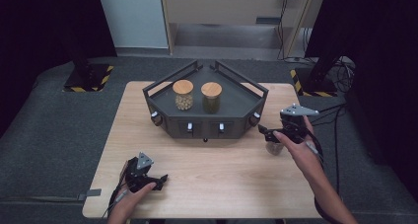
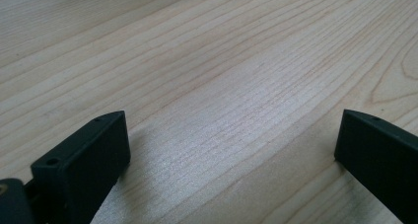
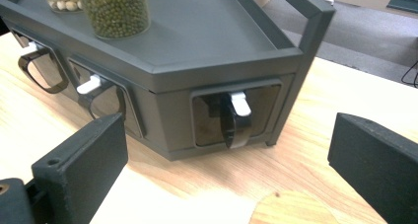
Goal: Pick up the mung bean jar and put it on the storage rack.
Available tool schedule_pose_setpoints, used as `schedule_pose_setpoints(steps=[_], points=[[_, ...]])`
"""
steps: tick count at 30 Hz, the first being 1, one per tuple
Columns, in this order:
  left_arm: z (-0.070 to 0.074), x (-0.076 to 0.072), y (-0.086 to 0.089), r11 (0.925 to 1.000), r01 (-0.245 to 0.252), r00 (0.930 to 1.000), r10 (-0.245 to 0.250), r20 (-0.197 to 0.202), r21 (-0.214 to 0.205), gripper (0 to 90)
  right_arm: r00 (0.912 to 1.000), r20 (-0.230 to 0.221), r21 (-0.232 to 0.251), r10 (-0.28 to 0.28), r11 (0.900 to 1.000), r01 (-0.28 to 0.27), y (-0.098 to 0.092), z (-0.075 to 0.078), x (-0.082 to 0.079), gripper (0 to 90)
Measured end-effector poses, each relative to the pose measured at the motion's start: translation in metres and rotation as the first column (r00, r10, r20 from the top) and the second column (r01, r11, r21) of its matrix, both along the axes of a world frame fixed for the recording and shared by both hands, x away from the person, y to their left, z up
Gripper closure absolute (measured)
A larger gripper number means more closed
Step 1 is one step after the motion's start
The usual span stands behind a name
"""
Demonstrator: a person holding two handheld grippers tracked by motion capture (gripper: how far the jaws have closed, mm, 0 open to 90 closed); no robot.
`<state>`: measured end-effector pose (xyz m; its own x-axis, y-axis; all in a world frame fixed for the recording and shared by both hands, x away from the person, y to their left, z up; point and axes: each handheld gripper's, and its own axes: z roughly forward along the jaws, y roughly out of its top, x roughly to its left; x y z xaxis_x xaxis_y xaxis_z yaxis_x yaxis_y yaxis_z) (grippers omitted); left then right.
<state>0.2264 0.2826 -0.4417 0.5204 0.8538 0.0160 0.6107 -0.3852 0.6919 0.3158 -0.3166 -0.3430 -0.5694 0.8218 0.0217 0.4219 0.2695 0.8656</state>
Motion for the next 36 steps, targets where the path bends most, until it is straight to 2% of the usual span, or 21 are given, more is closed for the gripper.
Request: schedule_pose_setpoints(steps=[15, 36], points=[[0.0, 0.0, 0.0, 1.0, -0.001, 1.0, 0.001, 0.0, -0.001, 0.0, 0.9991, -0.005, -0.004, -0.043, 0.9991, 0.043, -0.021, -0.011, -0.01, 1.8], [0.0, 0.0, 0.0, 1.0, -0.001, 1.0, 0.001, 0.0, 0.0, 0.0, 0.9955, -0.006, 0.035, -0.094, 0.9949, 0.094, -0.048, -0.035, -0.026, 1.9]])
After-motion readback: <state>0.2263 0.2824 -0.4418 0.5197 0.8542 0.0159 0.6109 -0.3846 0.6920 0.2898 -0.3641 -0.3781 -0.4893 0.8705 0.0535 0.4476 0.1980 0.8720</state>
